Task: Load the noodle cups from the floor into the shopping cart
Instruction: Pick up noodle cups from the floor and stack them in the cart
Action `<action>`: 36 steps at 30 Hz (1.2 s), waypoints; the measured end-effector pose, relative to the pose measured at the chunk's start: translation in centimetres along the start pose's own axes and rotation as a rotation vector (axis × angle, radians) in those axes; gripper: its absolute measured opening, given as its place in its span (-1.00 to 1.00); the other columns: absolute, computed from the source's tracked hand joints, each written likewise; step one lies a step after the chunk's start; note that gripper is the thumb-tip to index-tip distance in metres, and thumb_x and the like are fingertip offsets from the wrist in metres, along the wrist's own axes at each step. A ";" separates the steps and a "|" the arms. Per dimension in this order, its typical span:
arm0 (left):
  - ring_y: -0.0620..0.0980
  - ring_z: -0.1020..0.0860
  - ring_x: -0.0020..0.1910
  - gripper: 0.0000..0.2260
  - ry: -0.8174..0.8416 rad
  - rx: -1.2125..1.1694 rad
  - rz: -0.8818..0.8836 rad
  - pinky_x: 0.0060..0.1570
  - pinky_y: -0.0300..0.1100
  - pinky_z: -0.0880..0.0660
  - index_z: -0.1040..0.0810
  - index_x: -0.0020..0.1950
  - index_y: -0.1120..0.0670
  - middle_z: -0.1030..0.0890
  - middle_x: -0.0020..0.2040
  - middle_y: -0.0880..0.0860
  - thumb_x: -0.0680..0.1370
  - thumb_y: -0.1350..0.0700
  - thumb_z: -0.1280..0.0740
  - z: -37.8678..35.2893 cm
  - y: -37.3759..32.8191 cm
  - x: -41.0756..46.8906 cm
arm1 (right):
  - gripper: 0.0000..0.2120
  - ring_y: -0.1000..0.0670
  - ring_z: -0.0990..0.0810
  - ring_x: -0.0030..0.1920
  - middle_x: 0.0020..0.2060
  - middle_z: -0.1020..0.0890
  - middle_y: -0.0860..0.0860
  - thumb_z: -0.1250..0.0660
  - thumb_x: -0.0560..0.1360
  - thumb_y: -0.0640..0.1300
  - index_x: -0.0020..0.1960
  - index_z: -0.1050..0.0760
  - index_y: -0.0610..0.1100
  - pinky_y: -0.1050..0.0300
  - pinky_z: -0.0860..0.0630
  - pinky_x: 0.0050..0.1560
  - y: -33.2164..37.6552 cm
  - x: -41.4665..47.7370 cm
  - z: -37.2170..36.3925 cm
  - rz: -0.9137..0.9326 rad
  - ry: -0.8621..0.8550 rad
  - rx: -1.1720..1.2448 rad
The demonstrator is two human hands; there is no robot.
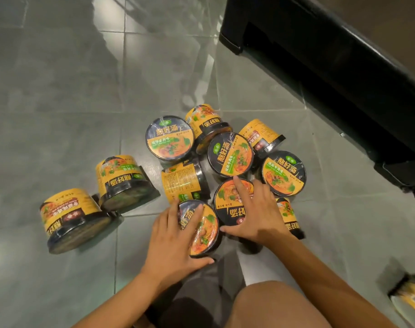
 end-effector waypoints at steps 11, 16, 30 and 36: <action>0.24 -0.42 0.16 -0.02 0.033 -0.107 0.013 0.02 0.07 -0.52 -0.30 0.48 0.00 -0.34 0.30 0.23 0.12 -0.34 -0.39 2.6 0.7 1.1 | 0.13 -0.09 -0.28 0.15 0.17 -0.31 -0.13 -0.32 0.15 0.51 0.55 0.14 0.22 -0.06 -0.40 0.21 -0.2 -1.6 1.6 -0.011 -0.077 0.231; 0.29 -0.39 0.17 -0.02 0.054 -0.050 0.025 0.12 0.12 -0.44 -0.28 0.49 0.00 -0.35 0.28 0.25 0.13 -0.33 -0.41 11.3 -0.9 -1.1 | 0.10 -0.16 -0.29 0.23 0.20 -0.31 -0.14 -0.32 0.09 0.51 0.53 -0.01 0.25 -0.06 -0.36 0.25 -1.2 -8.2 8.4 -0.135 -0.155 0.469; 0.25 -0.32 0.27 0.04 0.117 -0.061 0.059 0.19 0.11 -0.43 -0.21 0.53 -0.01 -0.27 0.35 0.17 0.14 -0.38 -0.43 41.7 -16.4 -13.8 | 0.14 -0.09 -0.24 0.20 0.06 -0.25 -0.01 -0.26 0.07 0.57 0.54 0.07 0.26 0.10 -0.28 0.28 0.5 -34.2 31.2 -0.431 -0.056 0.705; 0.22 -0.26 0.34 0.05 0.206 -0.031 0.058 0.28 0.09 -0.39 -0.08 0.55 -0.12 -0.20 0.40 0.12 0.16 -0.46 -0.36 48.6 -21.0 -19.1 | 0.12 -0.09 -0.18 0.30 0.16 -0.27 -0.04 -0.39 0.14 0.49 0.53 0.12 0.29 0.10 -0.25 0.34 1.6 -44.7 36.6 -0.571 -0.056 0.859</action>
Point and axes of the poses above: each hand's wrist, its own x-axis towards the middle knuckle, its own z-axis out of the back of the hand, y = z × x, the point moved 9 cm from there along x, towards the middle knuckle
